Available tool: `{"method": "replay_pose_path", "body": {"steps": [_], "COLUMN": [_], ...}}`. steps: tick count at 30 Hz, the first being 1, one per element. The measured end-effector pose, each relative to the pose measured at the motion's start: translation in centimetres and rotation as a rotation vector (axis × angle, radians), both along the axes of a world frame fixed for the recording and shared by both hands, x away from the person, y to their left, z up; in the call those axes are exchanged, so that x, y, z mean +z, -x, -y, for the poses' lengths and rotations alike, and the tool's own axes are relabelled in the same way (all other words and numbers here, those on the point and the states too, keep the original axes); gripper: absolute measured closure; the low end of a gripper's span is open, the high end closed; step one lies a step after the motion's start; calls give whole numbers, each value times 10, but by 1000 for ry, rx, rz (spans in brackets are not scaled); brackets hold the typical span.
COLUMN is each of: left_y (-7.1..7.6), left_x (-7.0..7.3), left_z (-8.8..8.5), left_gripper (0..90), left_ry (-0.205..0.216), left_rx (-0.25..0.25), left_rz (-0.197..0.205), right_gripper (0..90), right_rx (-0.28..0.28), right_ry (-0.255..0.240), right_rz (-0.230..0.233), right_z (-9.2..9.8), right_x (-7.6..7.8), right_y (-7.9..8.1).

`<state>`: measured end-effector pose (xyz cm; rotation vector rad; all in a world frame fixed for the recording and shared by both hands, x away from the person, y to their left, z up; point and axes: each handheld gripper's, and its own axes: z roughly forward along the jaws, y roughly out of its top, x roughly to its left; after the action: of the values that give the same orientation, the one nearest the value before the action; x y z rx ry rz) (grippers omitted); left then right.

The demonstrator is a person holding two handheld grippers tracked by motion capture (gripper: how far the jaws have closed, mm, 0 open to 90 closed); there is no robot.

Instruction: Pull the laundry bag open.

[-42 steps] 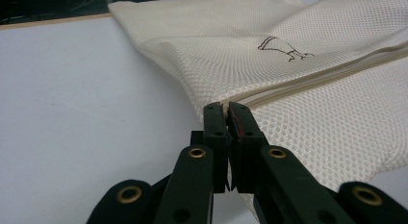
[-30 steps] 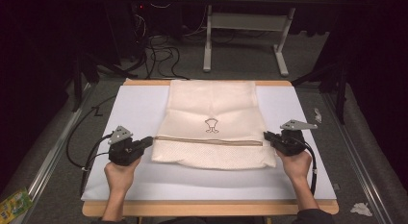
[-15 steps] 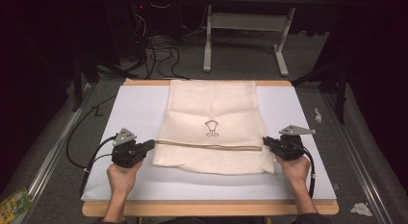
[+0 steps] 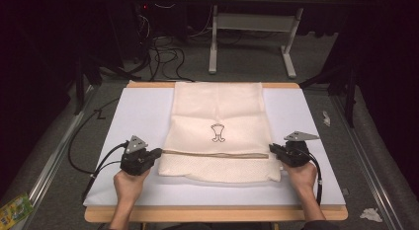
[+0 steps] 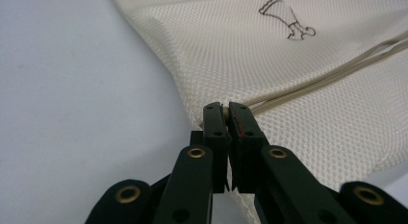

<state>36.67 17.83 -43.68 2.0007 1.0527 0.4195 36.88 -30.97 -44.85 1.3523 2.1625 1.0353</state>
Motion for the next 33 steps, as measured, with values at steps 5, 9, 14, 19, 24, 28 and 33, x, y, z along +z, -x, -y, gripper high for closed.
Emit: {"method": "replay_pose_path", "body": {"steps": [5, 9, 14, 19, 24, 28, 33], "left_y": [0, -1, -2, 0, 0, 0, 0], "left_x": [-3, -7, -10, -10, -7, -3, 2], "left_z": [3, 6, 9, 11, 9, 5, -1], "left_gripper": [867, 860, 848, 762, 665, 598, 560], "left_ry": [-15, -29, -20, -10, 4, 19, 31], "left_rx": [-6, -8, -18, -16, -11, 10, 31], "left_rz": [-13, -15, -13, 12, 37, 61, 89], "right_gripper": [862, 842, 808, 723, 663, 620, 587], "right_rx": [-6, -10, -14, -25, -42, -46, -64], "right_ry": [1, 5, -2, -11, -39, -70, -103], "right_rz": [-3, -8, -12, 2, 40, 47, 83], "right_z": [1, 1, 1, 3, 5, 7, 14], "right_x": [-2, -5, -9, -7, -1, 3, 10], "right_y": [-1, -1, -1, 1, 5, 8, 13]}}
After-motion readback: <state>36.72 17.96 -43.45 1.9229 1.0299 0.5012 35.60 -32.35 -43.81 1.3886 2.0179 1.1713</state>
